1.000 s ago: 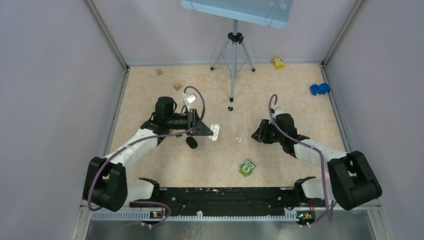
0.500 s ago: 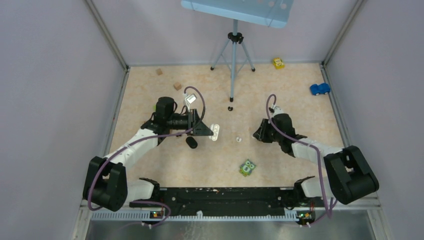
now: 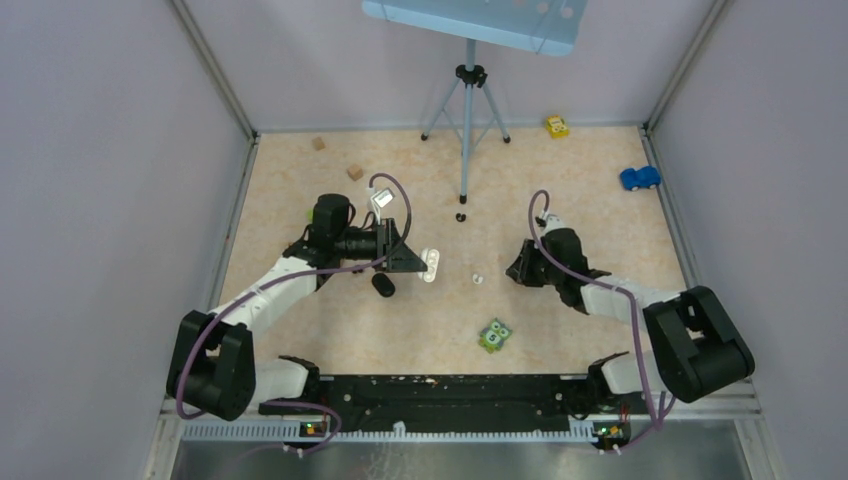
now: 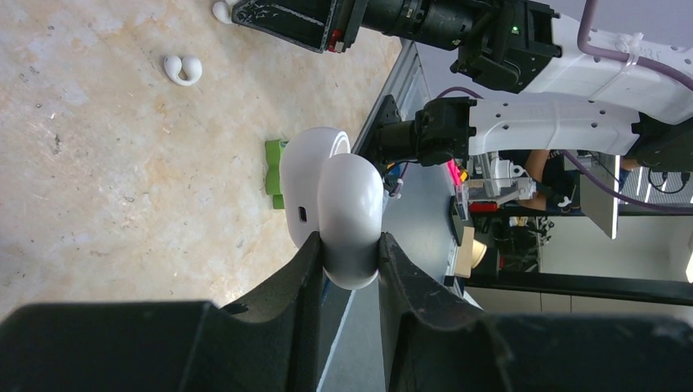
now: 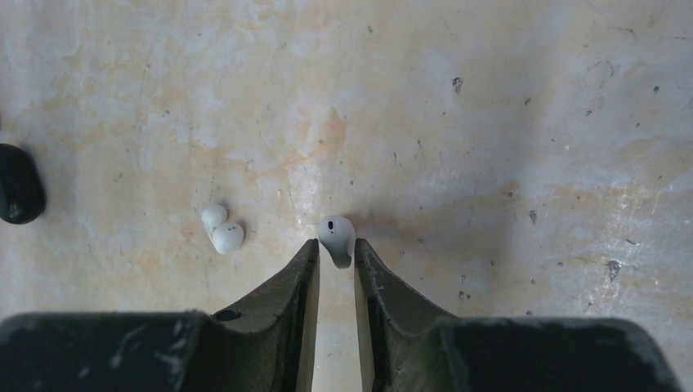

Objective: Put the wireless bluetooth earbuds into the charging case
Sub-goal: Pick up the right earbud from the center of the board.

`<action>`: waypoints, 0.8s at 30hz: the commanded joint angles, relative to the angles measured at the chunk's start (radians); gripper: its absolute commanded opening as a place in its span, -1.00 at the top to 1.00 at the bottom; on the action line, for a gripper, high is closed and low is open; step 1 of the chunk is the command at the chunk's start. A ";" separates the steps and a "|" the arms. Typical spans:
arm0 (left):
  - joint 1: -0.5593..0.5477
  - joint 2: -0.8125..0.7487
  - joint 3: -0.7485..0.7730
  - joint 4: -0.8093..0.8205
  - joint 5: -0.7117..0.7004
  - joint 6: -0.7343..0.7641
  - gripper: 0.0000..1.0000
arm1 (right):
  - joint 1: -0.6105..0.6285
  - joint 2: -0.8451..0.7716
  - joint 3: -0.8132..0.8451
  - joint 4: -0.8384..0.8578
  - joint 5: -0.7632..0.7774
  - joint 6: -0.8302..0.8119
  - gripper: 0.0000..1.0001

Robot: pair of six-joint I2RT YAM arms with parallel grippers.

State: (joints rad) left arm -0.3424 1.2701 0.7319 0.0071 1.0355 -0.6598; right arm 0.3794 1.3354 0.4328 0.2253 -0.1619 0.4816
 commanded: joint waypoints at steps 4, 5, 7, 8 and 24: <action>-0.006 -0.003 -0.008 0.055 0.009 -0.010 0.95 | 0.021 0.028 -0.001 0.044 0.009 -0.012 0.65; -0.007 -0.003 -0.008 0.056 0.007 -0.010 0.95 | 0.020 0.028 -0.002 0.043 0.010 -0.010 0.69; -0.008 -0.002 -0.007 0.056 0.008 -0.010 0.95 | 0.020 0.025 0.001 0.040 0.012 -0.008 0.81; -0.009 -0.001 -0.006 0.056 0.008 -0.010 0.95 | 0.020 0.021 0.001 0.039 0.010 -0.008 0.87; -0.015 -0.034 0.003 -0.021 -0.055 0.179 1.00 | 0.022 -0.208 0.243 -0.342 -0.241 -0.030 1.00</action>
State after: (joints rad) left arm -0.3500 1.2701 0.7265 -0.0235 1.0069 -0.5861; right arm 0.3862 1.1870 0.5392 -0.0135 -0.2230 0.4652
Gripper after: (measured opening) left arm 0.323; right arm 0.014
